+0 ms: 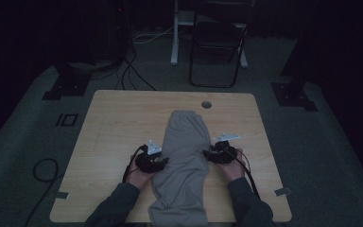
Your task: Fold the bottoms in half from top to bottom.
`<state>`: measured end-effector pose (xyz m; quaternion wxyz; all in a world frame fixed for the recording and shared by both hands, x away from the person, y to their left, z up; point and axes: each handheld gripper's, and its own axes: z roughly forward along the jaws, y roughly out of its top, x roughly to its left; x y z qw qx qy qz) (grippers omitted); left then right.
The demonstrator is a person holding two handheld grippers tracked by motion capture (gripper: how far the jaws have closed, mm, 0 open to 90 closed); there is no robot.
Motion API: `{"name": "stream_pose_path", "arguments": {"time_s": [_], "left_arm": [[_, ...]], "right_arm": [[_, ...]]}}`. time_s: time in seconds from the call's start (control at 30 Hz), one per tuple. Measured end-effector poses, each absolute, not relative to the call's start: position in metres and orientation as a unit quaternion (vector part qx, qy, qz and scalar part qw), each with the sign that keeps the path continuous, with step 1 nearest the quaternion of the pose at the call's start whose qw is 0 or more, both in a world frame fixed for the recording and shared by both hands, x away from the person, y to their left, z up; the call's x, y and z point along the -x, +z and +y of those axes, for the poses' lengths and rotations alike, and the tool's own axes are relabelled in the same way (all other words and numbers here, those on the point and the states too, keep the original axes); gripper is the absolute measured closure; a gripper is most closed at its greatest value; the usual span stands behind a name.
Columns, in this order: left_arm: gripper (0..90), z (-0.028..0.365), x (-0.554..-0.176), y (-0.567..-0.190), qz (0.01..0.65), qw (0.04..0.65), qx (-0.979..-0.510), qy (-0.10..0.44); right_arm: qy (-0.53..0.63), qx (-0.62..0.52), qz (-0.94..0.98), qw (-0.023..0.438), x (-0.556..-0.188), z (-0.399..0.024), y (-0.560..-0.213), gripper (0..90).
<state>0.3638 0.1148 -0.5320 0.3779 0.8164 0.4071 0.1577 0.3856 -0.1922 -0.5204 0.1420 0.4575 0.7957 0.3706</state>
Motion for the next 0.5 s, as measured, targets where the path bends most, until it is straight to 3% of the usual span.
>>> {"name": "stream_pose_path", "arguments": {"time_s": [0.17, 0.5], "left_arm": [[48.1, 0.111, -0.398, -0.532, 0.439, 0.37, -0.802, 0.166], [42.2, 0.097, -0.443, -0.54, 0.467, 0.346, -0.794, 0.177]], "right_arm": [[0.383, -0.495, 0.763, 0.157, -0.413, -0.196, -0.51, 50.8], [0.342, -0.515, 0.767, 0.172, -0.458, -0.167, -0.527, 45.7]]}}
